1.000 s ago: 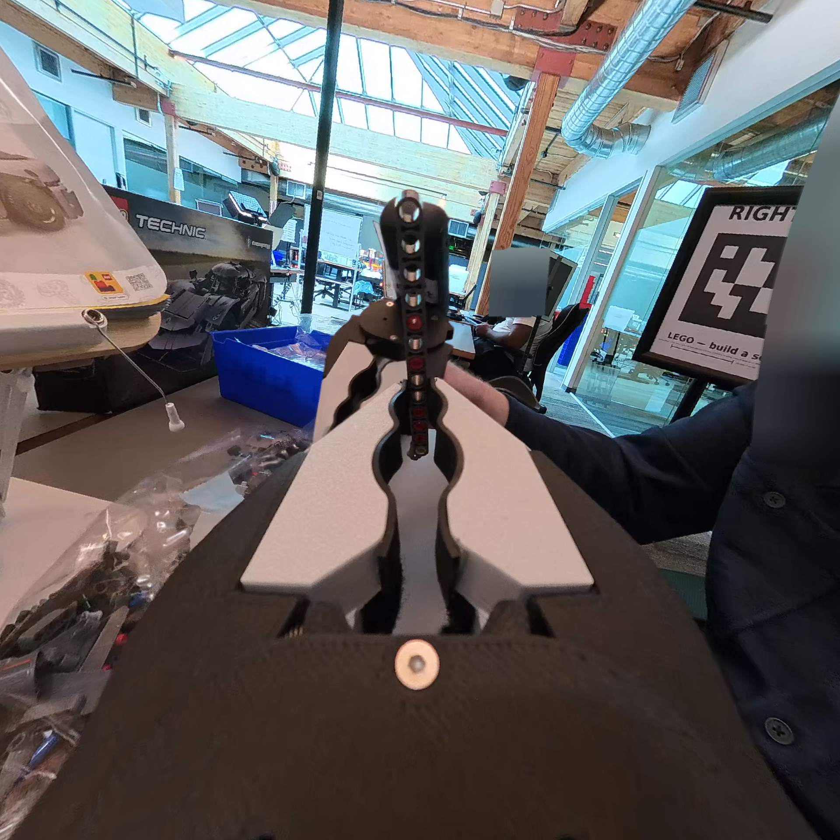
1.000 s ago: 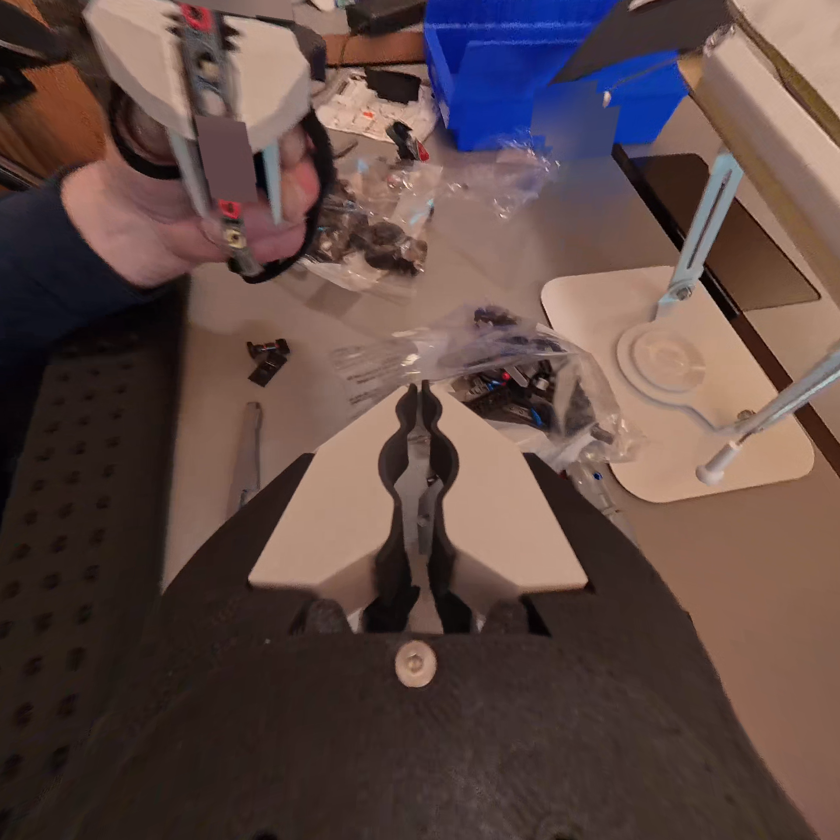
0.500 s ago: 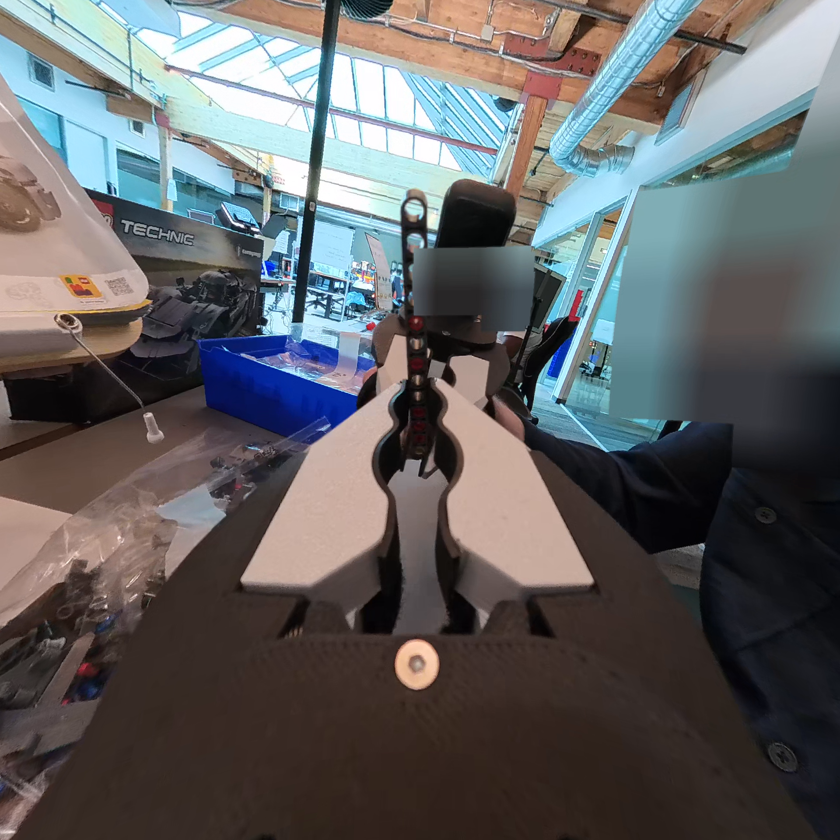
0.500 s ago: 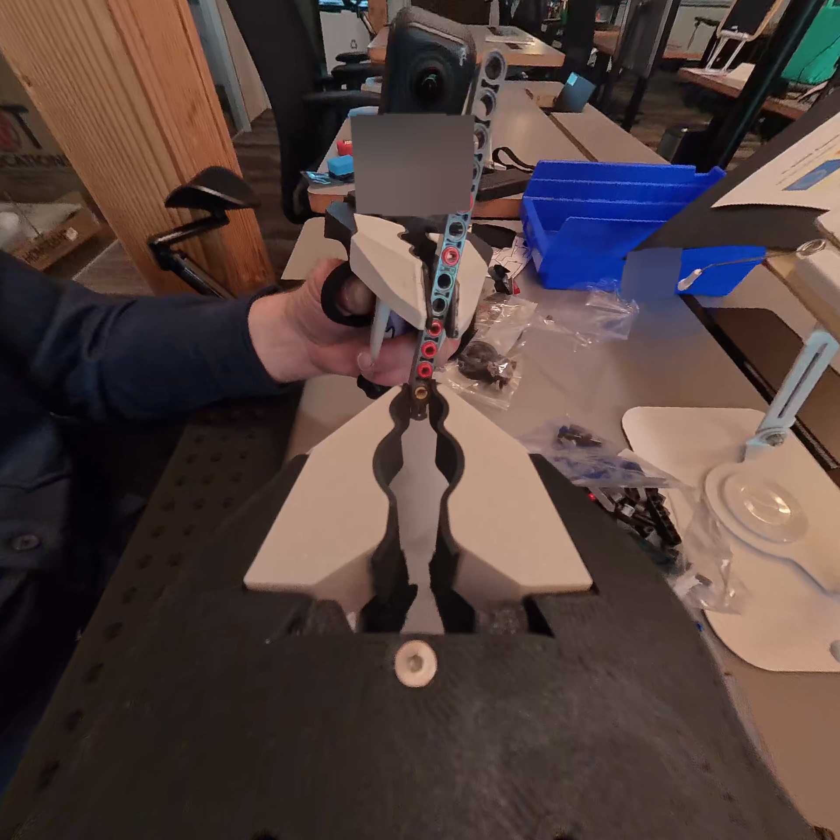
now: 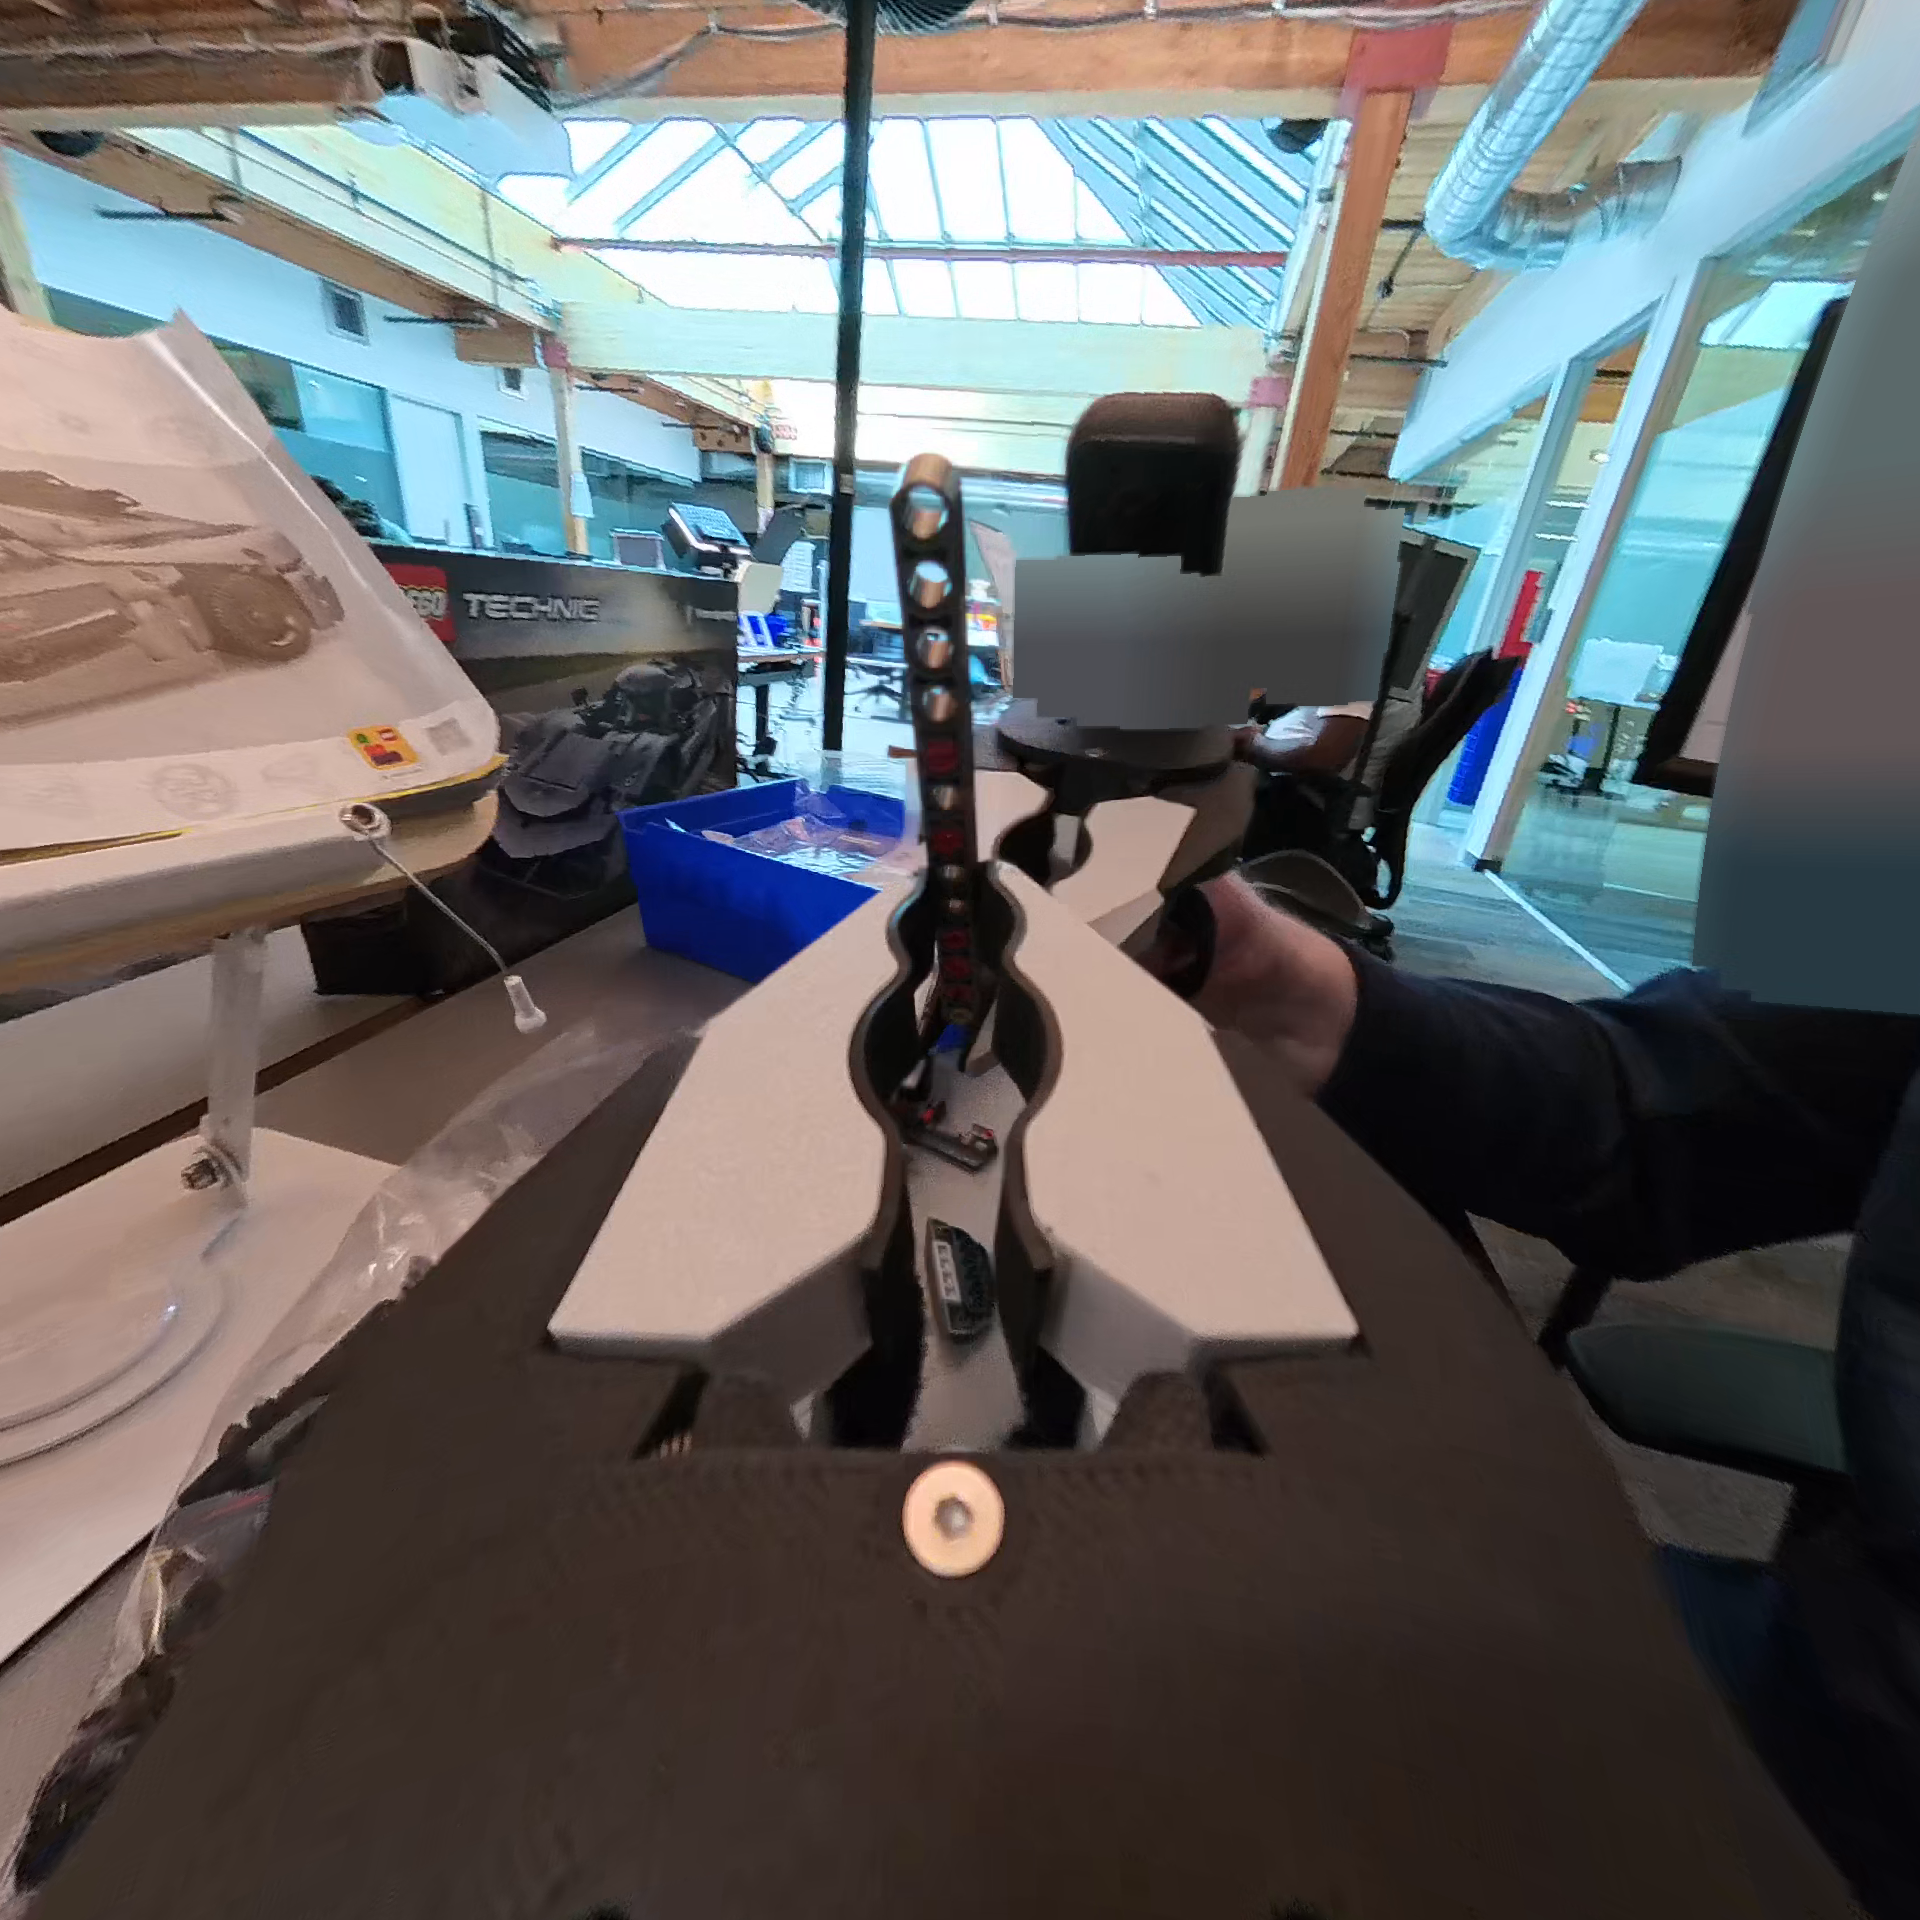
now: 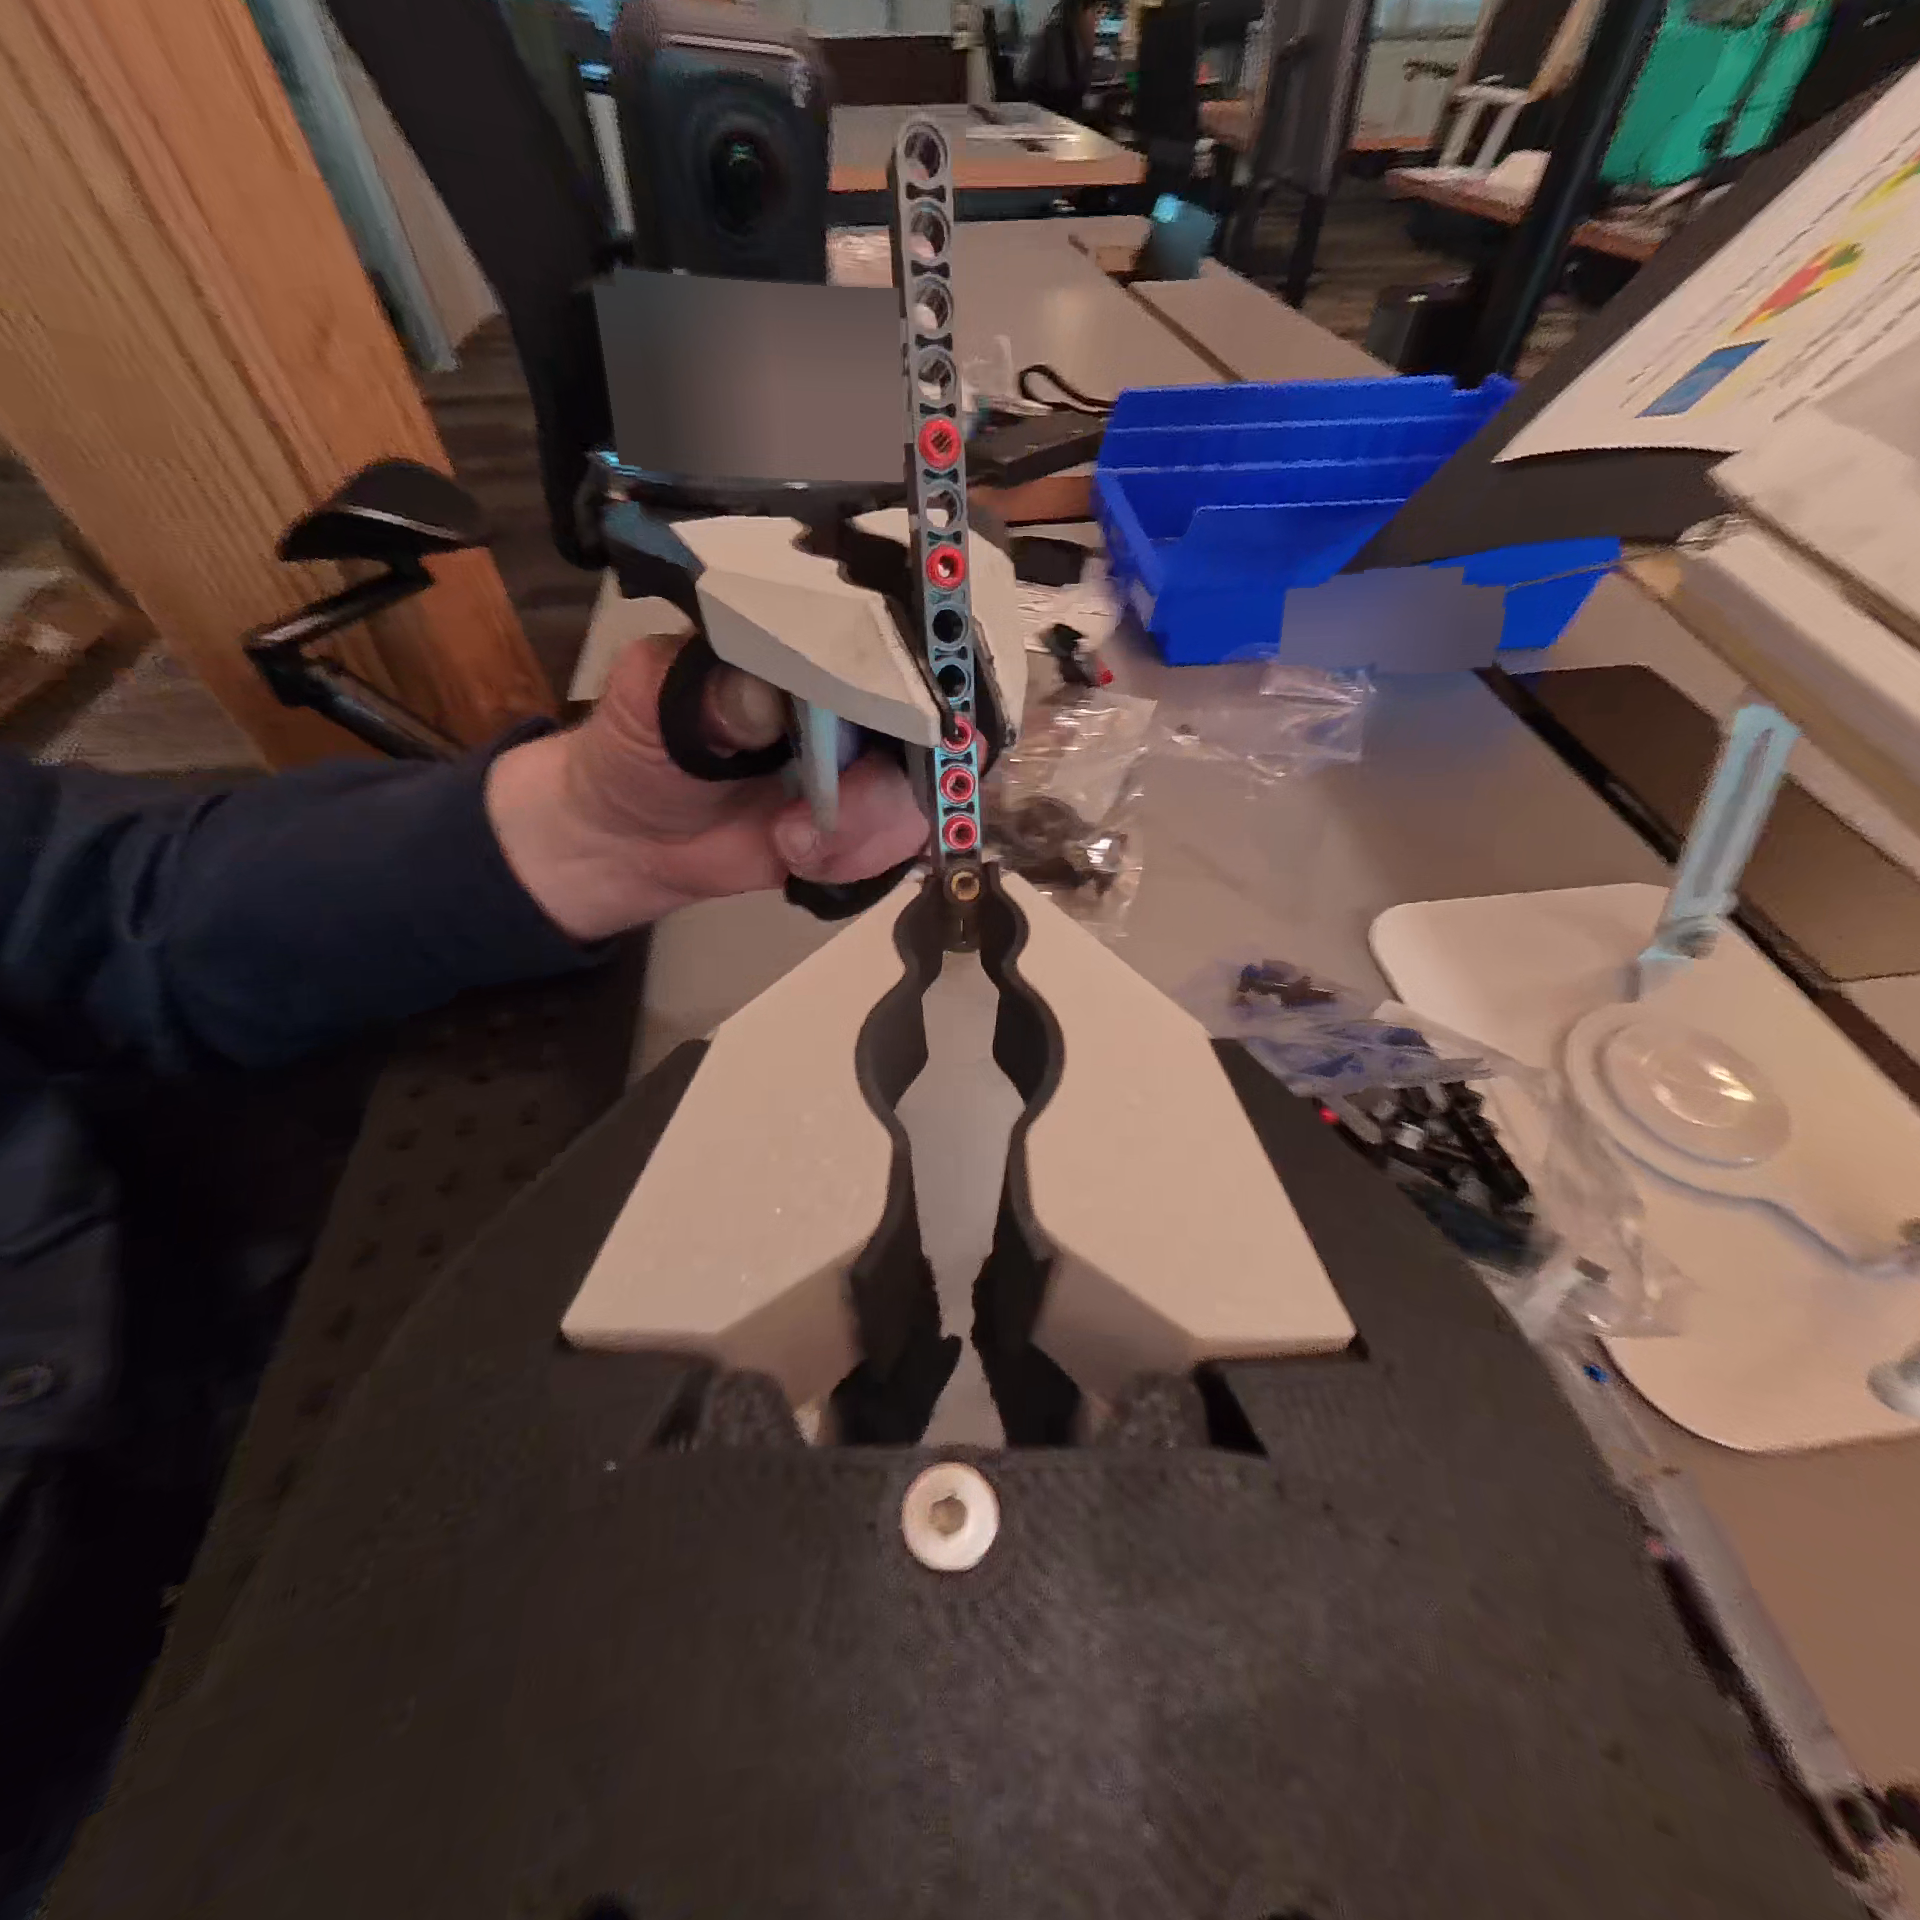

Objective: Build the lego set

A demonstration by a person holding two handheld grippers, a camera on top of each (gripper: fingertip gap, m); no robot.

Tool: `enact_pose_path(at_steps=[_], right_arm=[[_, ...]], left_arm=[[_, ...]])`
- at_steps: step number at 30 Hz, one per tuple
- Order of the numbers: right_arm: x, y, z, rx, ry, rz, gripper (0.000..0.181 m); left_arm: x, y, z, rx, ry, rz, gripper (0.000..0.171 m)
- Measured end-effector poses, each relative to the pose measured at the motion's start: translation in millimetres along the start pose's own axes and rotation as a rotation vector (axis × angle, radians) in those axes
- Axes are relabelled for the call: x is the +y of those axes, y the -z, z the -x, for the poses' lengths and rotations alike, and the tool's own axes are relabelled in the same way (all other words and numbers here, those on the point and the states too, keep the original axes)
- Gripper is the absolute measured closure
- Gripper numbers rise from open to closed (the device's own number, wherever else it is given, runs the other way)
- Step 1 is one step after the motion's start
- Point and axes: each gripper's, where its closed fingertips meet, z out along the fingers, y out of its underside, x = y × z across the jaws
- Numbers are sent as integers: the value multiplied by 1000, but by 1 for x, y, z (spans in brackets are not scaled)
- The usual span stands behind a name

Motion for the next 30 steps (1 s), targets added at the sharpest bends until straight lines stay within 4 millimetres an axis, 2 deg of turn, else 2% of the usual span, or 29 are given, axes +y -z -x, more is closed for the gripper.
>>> enact_pose_path(at_steps=[4,7,11,16,20,23,26,30], right_arm=[[13,5,19,-149,32,74,177],[21,8,21,-121,118,128,177],[21,6,2,77,197,170,177],[29,2,-17,294,310,297,178],[26,3,-28,488,475,366,177],[17,4,-29,575,570,349,178],[7,5,-23,548,554,285,177],[11,4,-23,440,451,223,178]], left_arm=[[11,0,-17,99,-36,101,167],[18,-3,-26,164,-14,139,167],[18,-4,-14,81,-29,128,166],[28,-6,0,-44,-110,204,166],[26,-4,9,-78,-46,184,166],[21,2,18,-90,66,133,166],[17,12,26,-82,153,94,167],[18,8,27,-89,163,85,167]])
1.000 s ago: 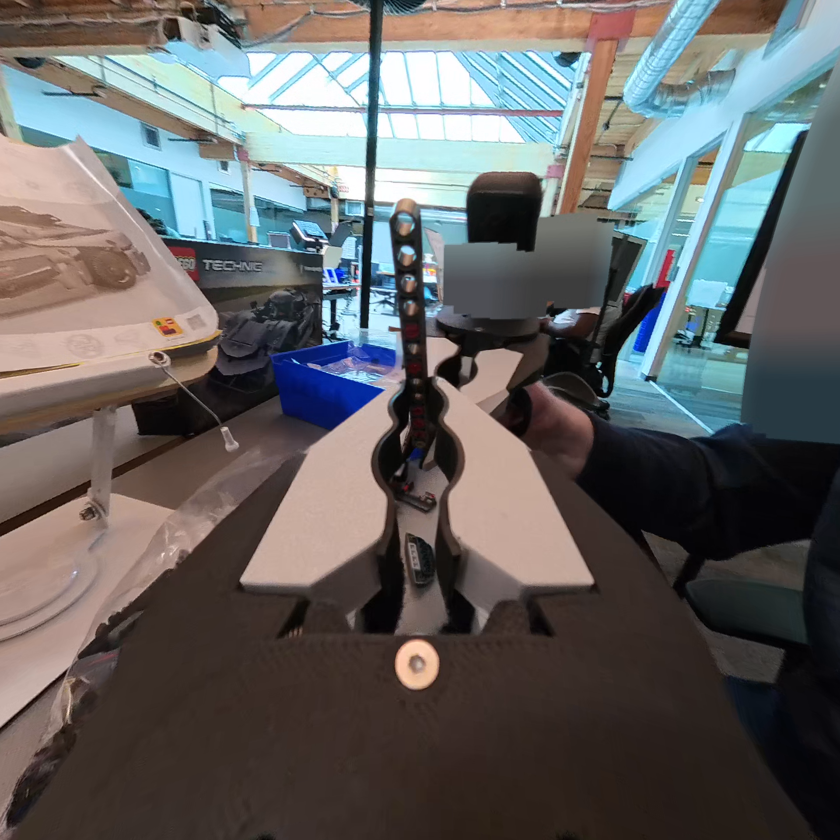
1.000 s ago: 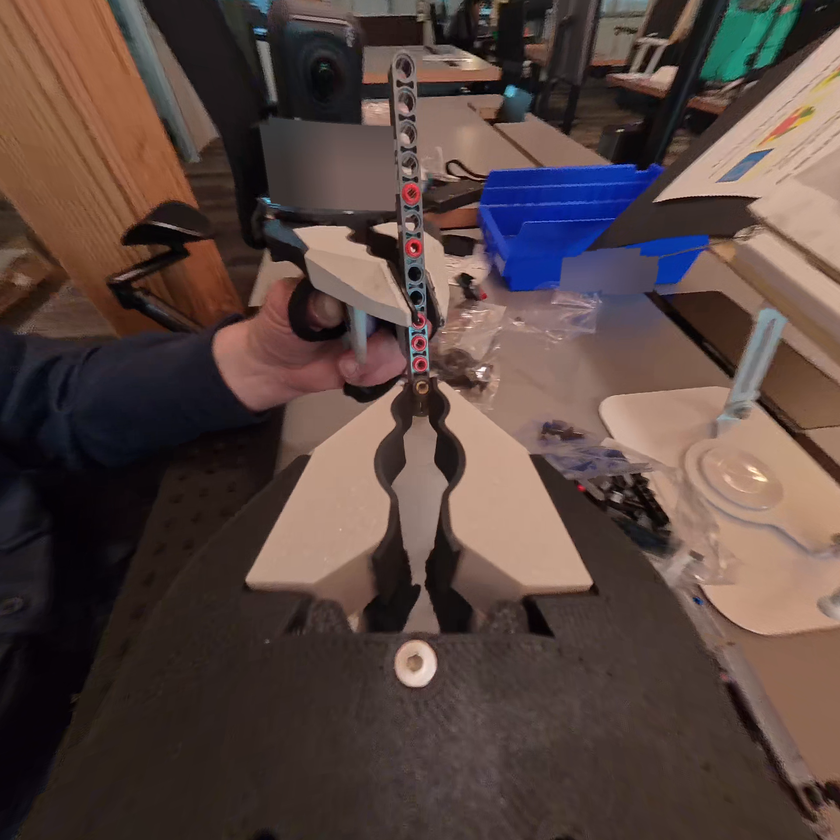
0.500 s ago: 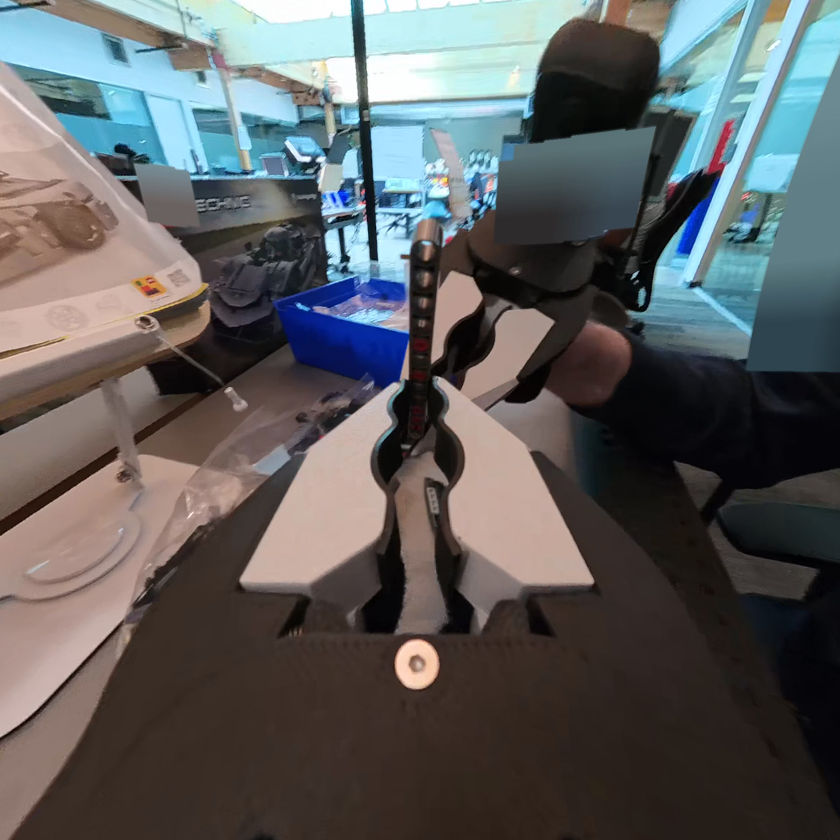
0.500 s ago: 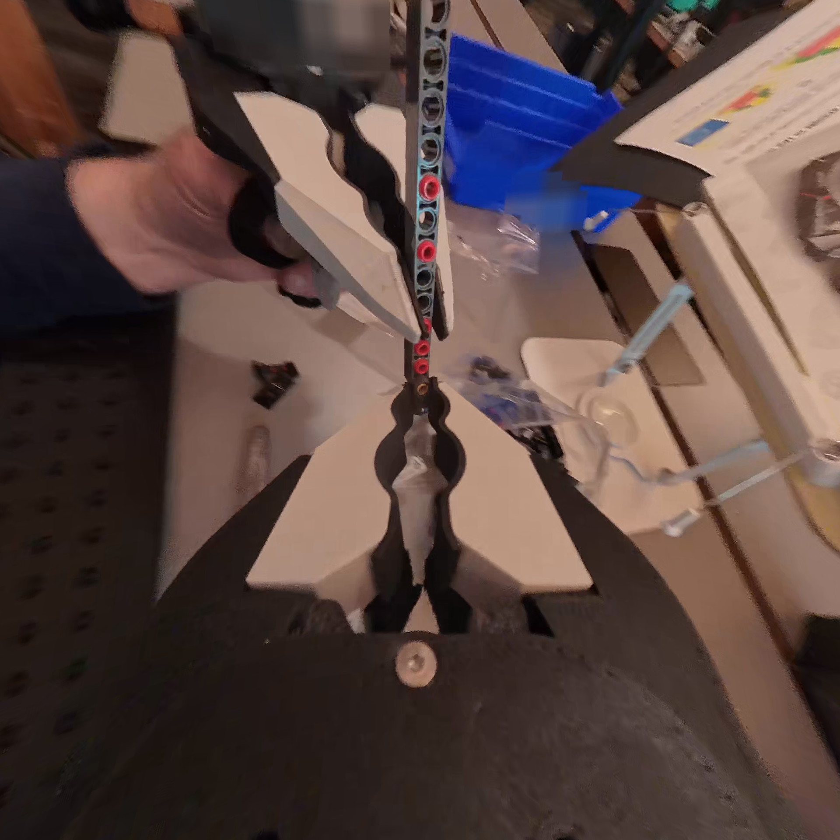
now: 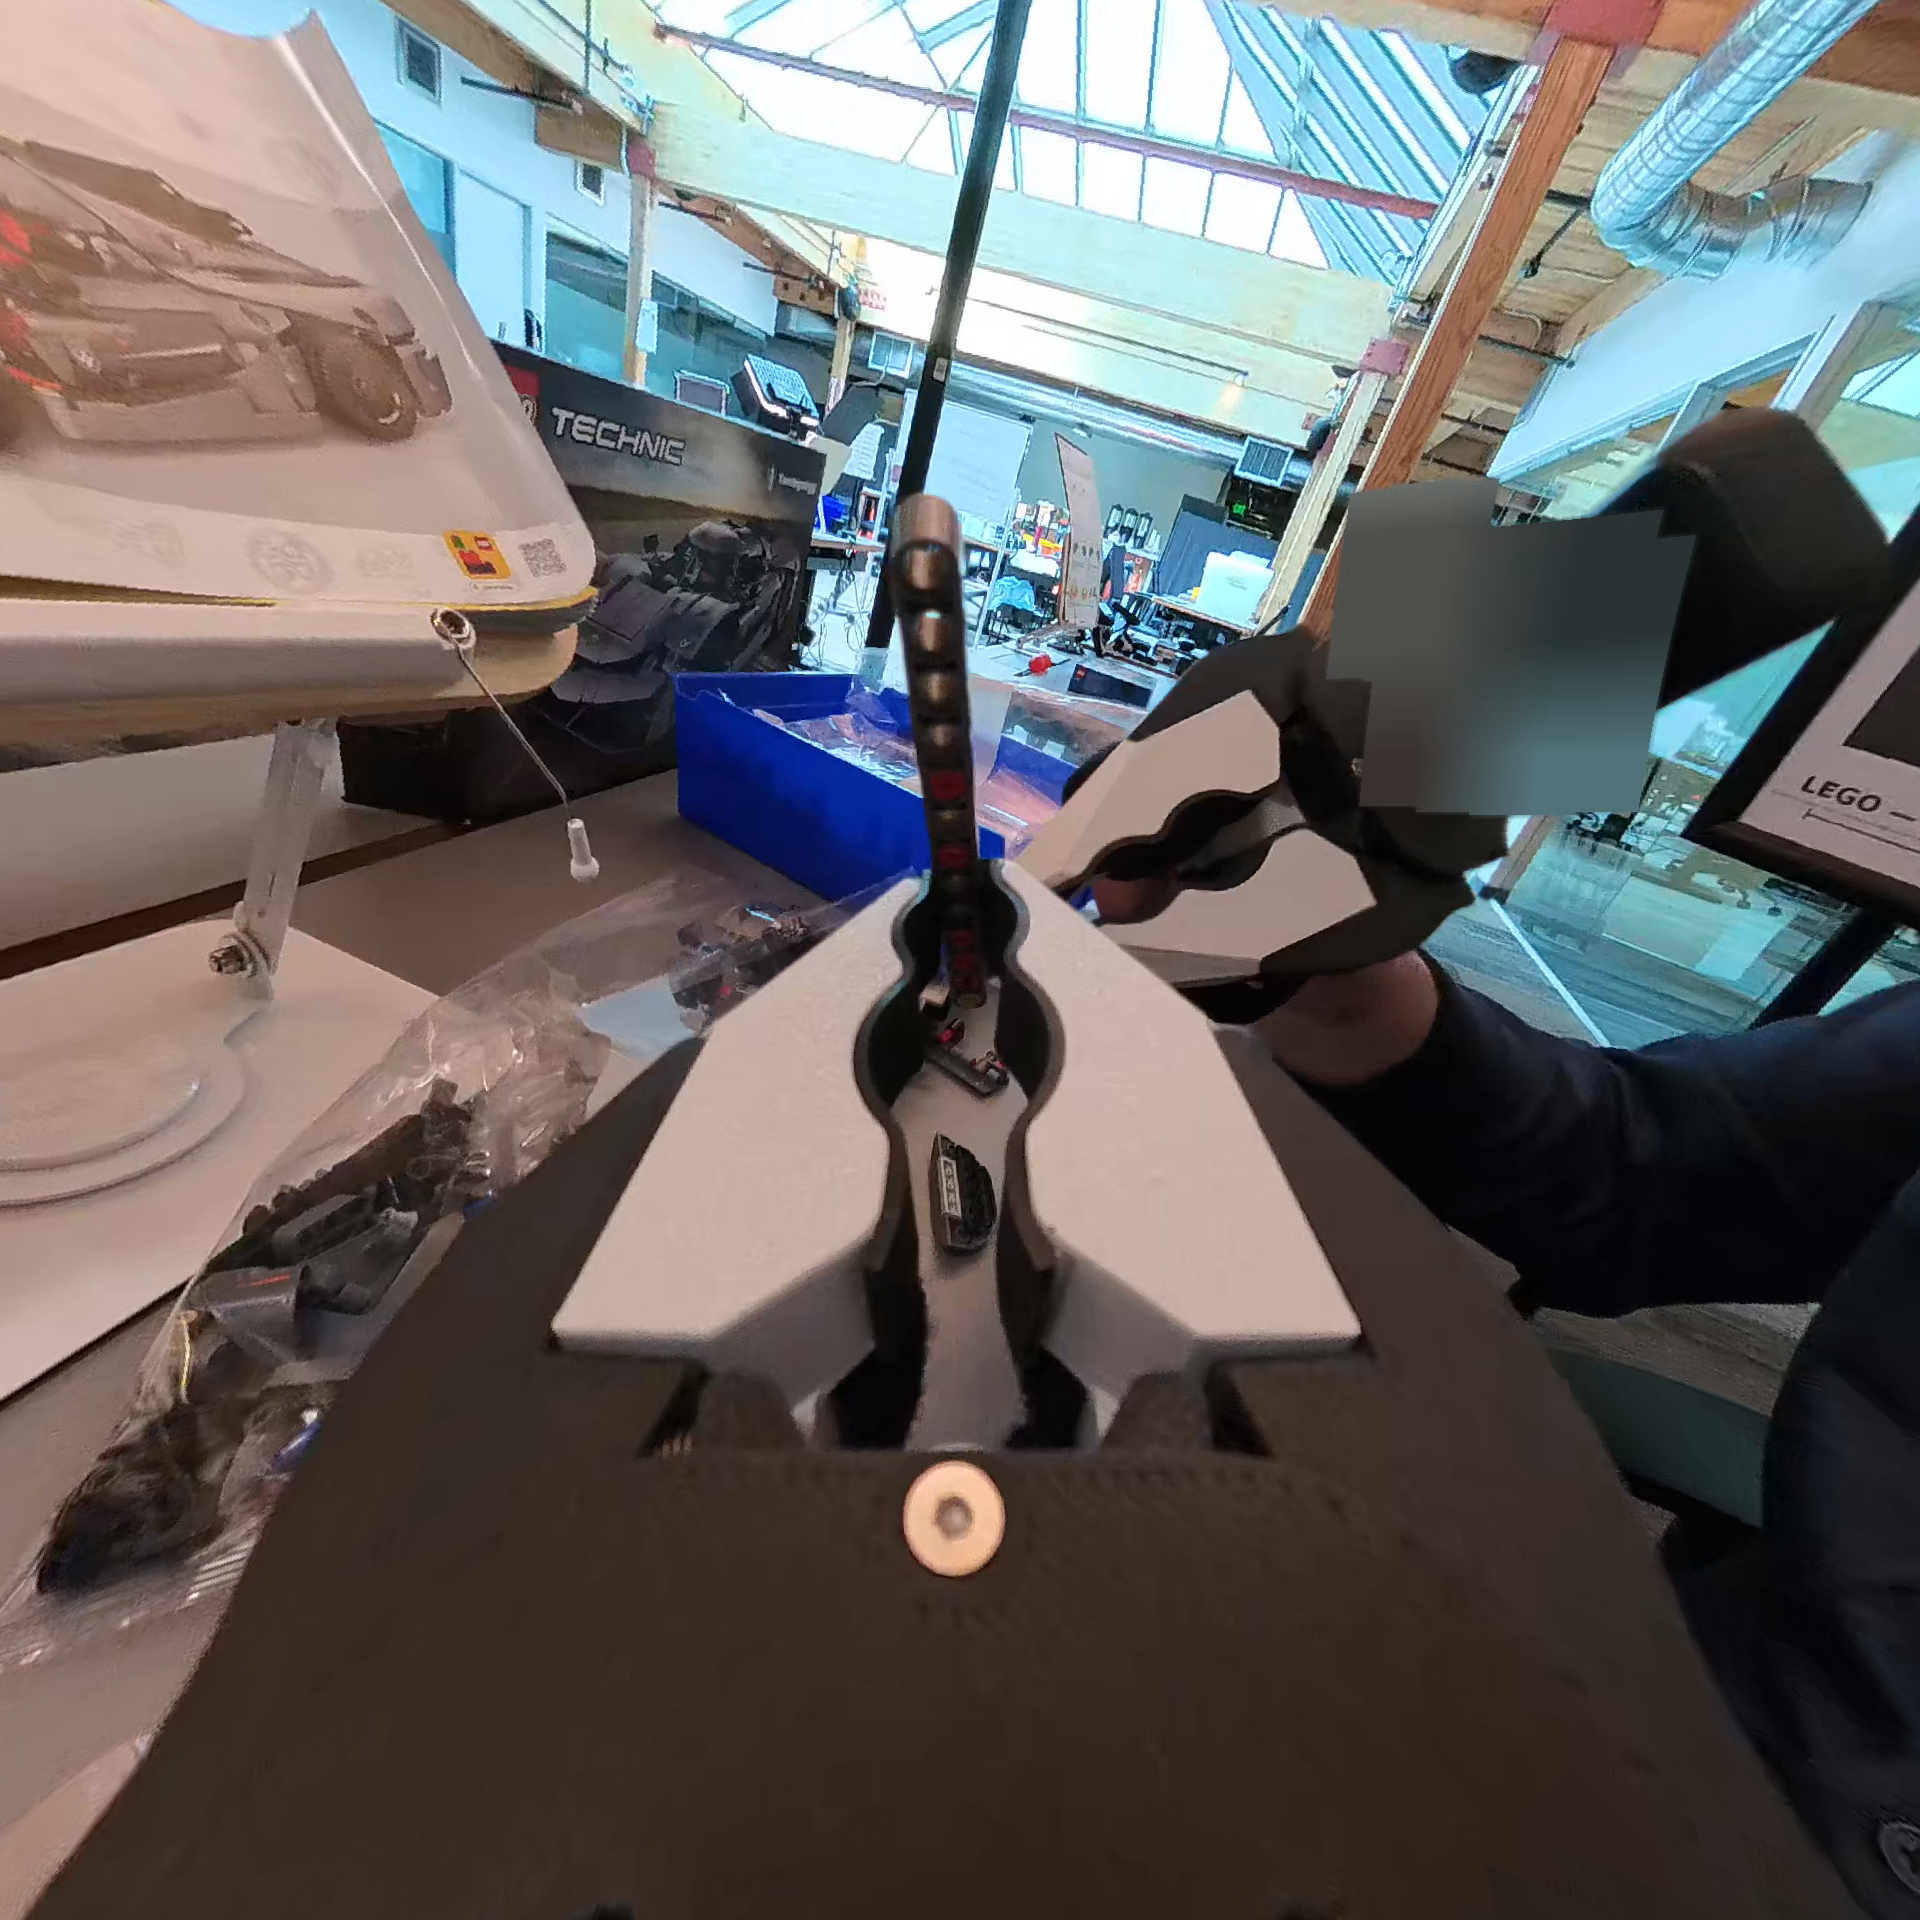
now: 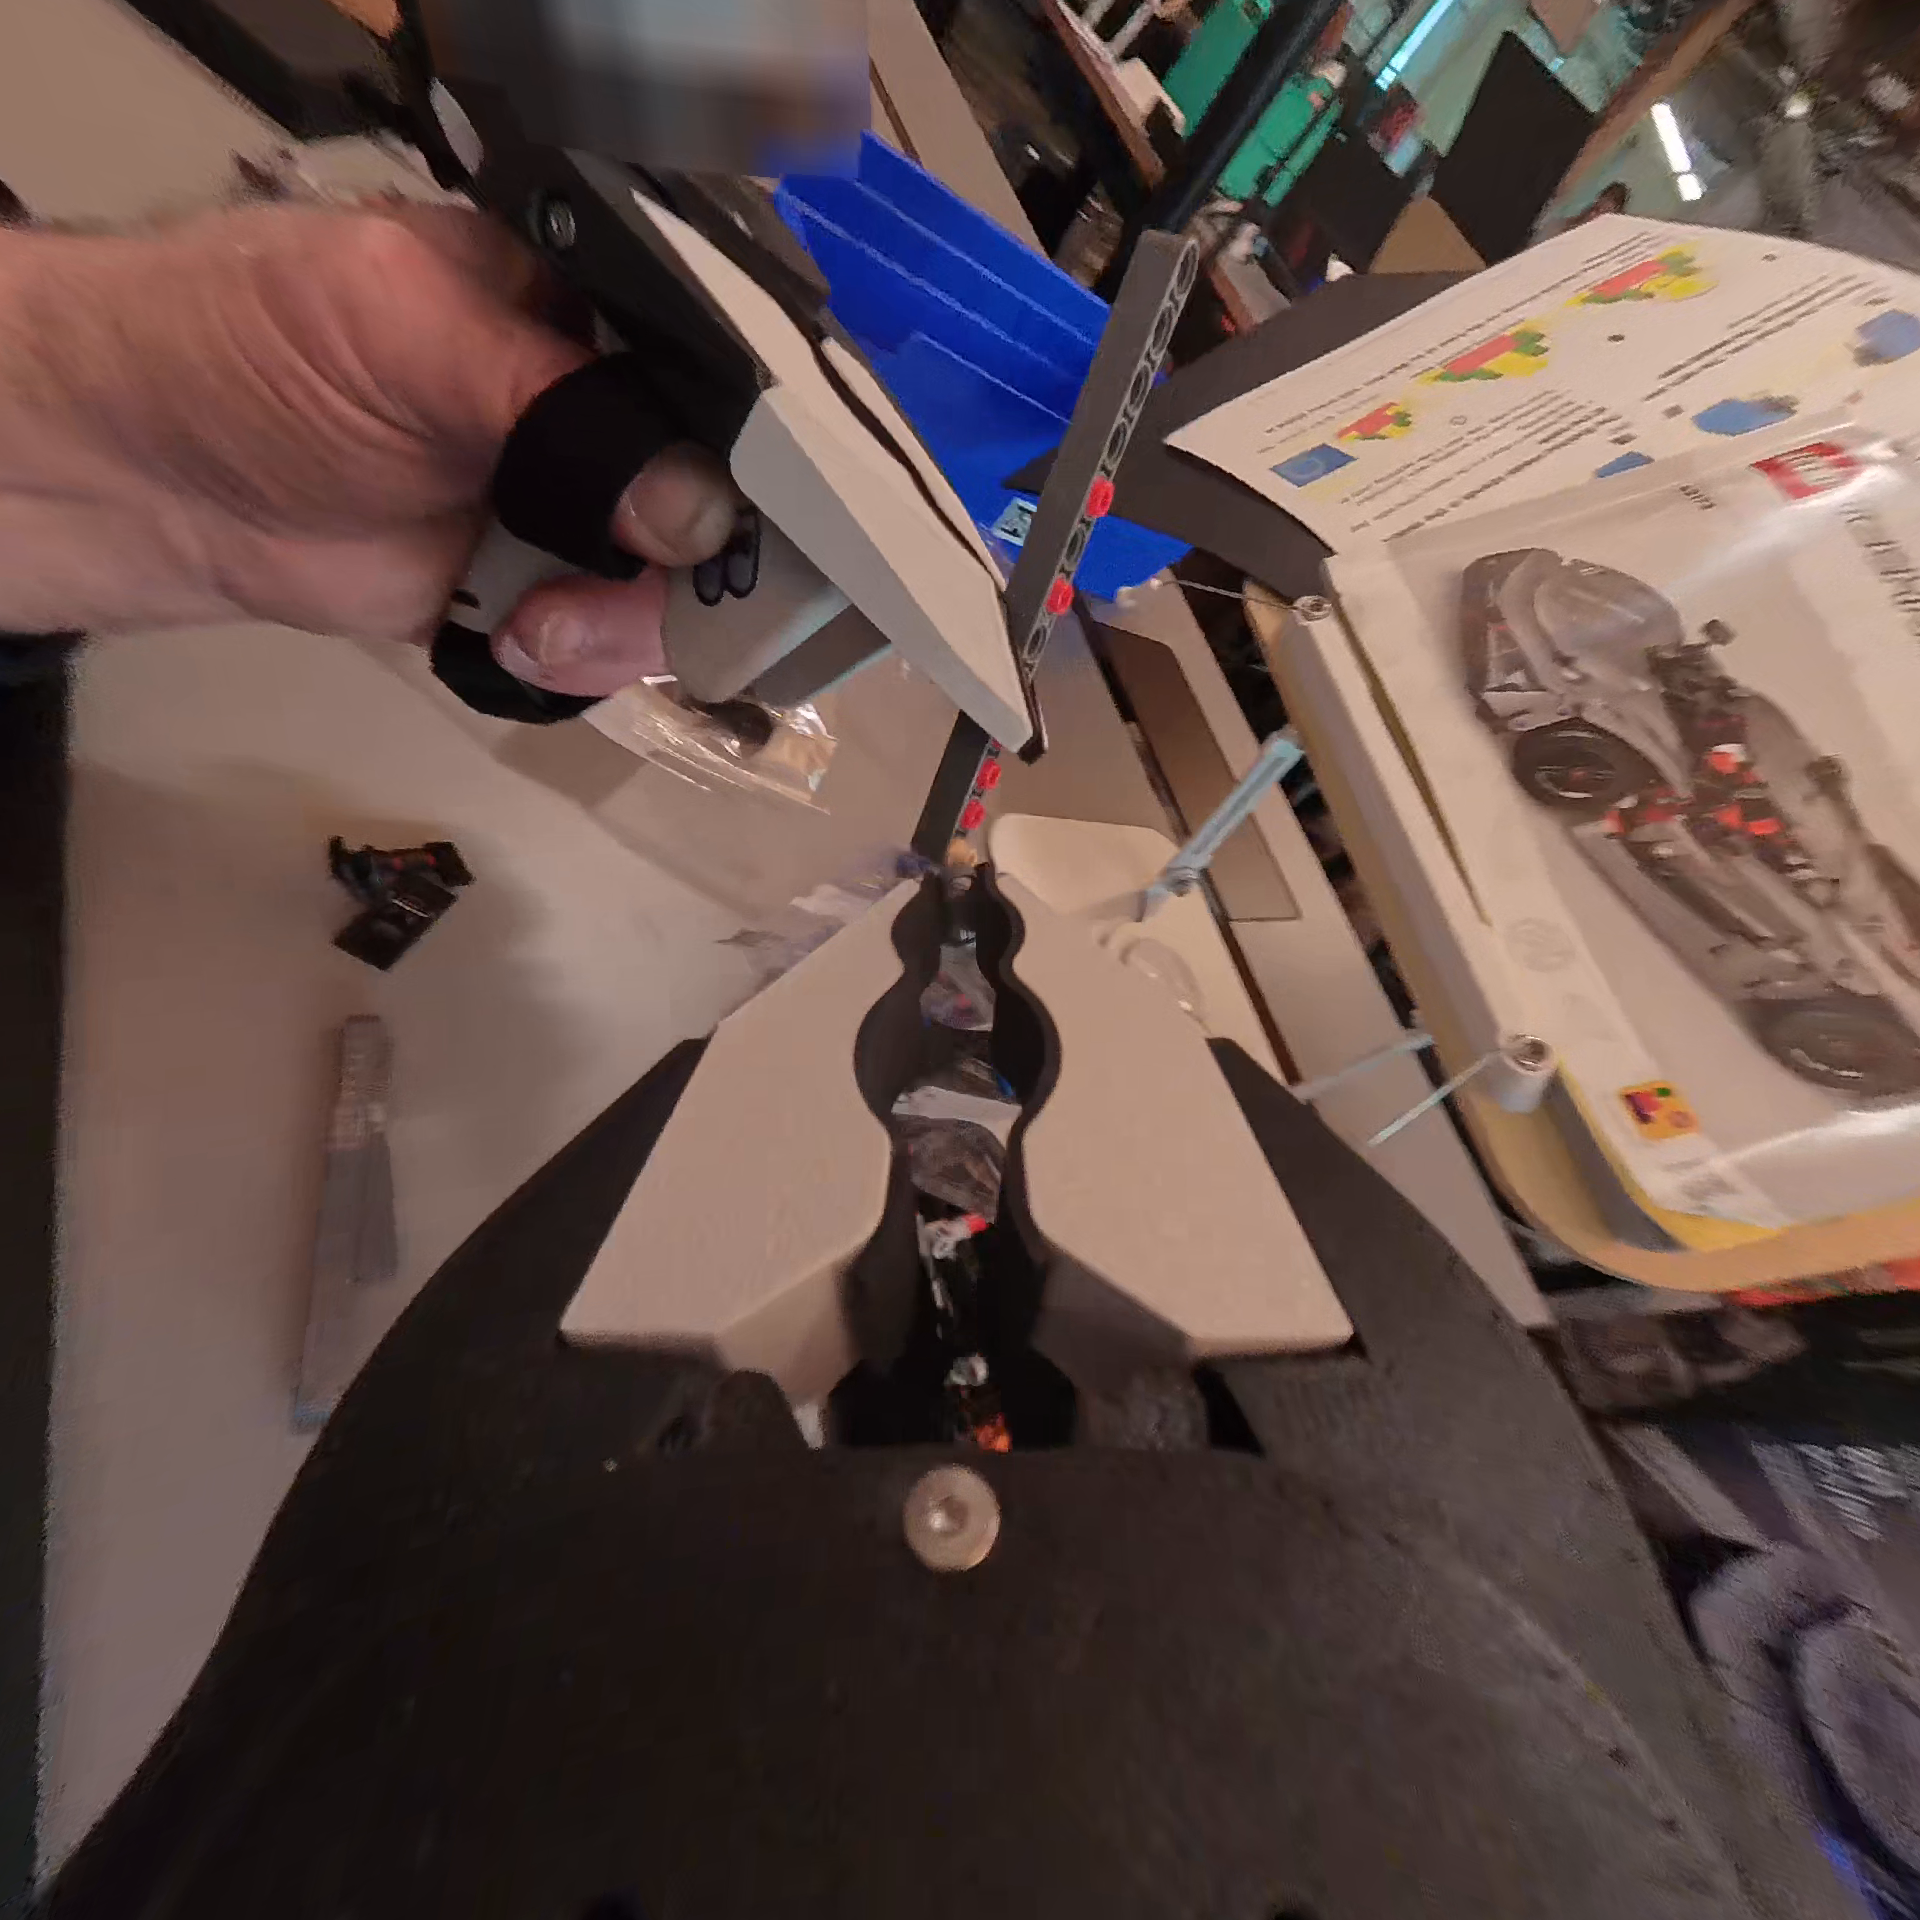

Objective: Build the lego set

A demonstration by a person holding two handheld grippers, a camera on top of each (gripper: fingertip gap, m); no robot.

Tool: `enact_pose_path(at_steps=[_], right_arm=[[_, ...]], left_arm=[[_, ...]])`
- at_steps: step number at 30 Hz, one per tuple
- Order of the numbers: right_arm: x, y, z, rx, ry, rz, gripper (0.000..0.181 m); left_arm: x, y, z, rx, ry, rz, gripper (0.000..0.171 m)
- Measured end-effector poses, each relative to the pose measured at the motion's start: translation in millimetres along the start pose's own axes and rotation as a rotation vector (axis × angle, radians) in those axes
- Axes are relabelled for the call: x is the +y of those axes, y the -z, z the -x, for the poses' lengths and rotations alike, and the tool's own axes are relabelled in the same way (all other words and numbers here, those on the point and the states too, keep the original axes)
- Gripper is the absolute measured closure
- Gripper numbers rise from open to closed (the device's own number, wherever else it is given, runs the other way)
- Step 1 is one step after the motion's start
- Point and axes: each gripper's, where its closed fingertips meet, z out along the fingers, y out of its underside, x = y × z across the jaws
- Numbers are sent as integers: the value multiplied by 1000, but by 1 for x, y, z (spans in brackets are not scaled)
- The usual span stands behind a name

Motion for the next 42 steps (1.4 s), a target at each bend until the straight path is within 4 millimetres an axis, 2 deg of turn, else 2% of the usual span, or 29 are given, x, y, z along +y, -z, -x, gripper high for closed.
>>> enact_pose_path(at_steps=[6,11,16,19,22,25,28,34,36,38,39,42], right_arm=[[-1,11,0,-127,-92,-107,177],[31,8,5,-244,-144,9,178],[73,-10,21,-363,-169,245,177],[79,-25,21,-355,-169,289,177],[86,-41,12,-299,-193,328,177],[82,-51,0,-249,-234,297,177],[73,-51,-9,-212,-255,270,173],[77,-53,-17,-201,-298,281,160],[79,-46,-21,-178,-260,293,162],[72,-33,-21,-198,-242,259,167],[65,-25,-20,-219,-240,225,172],[38,-2,-17,-250,-209,77,169]], left_arm=[[-5,8,9,-1,52,-46,167],[-8,10,12,-11,70,-71,167],[-7,9,13,-7,83,-65,167],[-6,8,13,-4,87,-61,167],[-5,7,13,-5,87,-56,167],[-5,7,13,-4,92,-59,167],[-5,8,13,-2,95,-63,167],[-4,7,14,1,100,-58,167],[-4,7,14,2,104,-57,167],[-4,8,14,4,105,-56,167],[-4,8,13,8,104,-58,167],[-4,7,12,11,104,-60,167]])
